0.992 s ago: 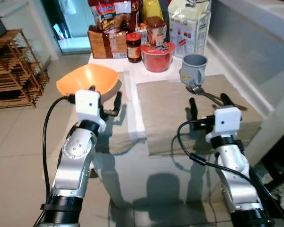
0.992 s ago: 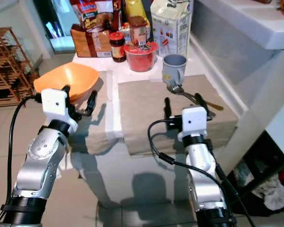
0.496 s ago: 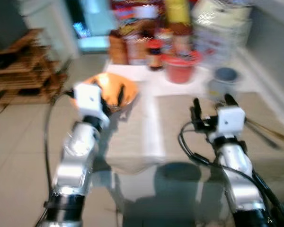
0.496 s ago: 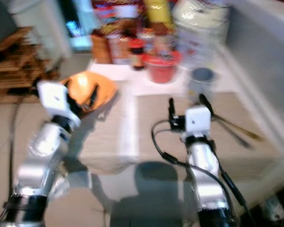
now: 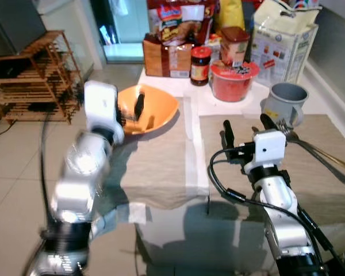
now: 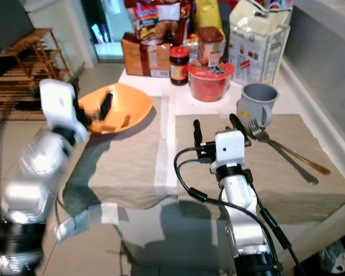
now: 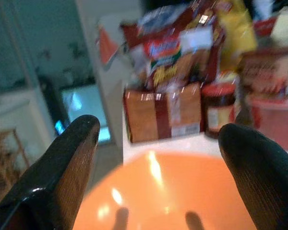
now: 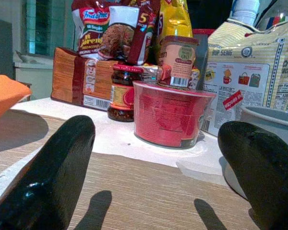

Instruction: Setting the table

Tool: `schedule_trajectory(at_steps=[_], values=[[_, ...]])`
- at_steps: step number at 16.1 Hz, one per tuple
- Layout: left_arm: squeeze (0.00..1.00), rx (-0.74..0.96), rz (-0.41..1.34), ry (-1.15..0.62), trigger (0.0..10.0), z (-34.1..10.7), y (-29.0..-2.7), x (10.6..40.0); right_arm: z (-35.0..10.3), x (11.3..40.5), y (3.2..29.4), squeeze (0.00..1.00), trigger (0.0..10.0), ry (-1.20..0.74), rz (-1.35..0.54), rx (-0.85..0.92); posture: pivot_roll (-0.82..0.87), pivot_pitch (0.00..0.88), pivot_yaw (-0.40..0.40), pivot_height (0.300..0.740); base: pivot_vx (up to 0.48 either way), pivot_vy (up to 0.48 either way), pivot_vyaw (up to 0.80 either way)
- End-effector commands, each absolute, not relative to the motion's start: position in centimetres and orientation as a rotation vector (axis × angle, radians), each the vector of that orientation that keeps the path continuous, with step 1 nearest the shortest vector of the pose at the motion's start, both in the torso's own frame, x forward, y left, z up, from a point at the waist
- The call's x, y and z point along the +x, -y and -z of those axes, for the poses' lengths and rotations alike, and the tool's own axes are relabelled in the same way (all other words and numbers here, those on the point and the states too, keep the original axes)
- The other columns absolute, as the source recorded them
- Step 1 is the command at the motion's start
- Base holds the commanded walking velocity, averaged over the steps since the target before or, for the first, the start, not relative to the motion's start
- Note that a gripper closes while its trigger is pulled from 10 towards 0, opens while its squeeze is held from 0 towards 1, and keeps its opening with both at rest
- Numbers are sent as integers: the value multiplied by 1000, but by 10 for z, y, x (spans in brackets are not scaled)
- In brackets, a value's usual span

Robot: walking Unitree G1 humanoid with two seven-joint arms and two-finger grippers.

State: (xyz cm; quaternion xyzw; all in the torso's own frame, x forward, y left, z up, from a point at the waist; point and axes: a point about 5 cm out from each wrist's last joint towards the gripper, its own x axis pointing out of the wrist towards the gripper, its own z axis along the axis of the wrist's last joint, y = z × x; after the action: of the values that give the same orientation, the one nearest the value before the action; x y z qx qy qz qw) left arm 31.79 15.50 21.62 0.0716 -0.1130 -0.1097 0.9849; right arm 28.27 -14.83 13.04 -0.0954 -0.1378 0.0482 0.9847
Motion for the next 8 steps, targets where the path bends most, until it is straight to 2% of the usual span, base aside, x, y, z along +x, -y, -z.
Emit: schedule_trajectory(at_steps=[1,4,8], values=[[0,149,249,206,10000,-224,-157,320,-127,283,146,0,10000,251,-101,-184,-97,0,88,740,0,0,0],[0,97,133,70,10000,-224,-187,335,-124,283,143,0,10000,243,-109,-173,-94,0,93,740,0,0,0],[0,-12,28,-26,10000,-230,-219,344,-121,281,145,0,10000,224,-115,-173,-94,0,88,740,0,0,0]])
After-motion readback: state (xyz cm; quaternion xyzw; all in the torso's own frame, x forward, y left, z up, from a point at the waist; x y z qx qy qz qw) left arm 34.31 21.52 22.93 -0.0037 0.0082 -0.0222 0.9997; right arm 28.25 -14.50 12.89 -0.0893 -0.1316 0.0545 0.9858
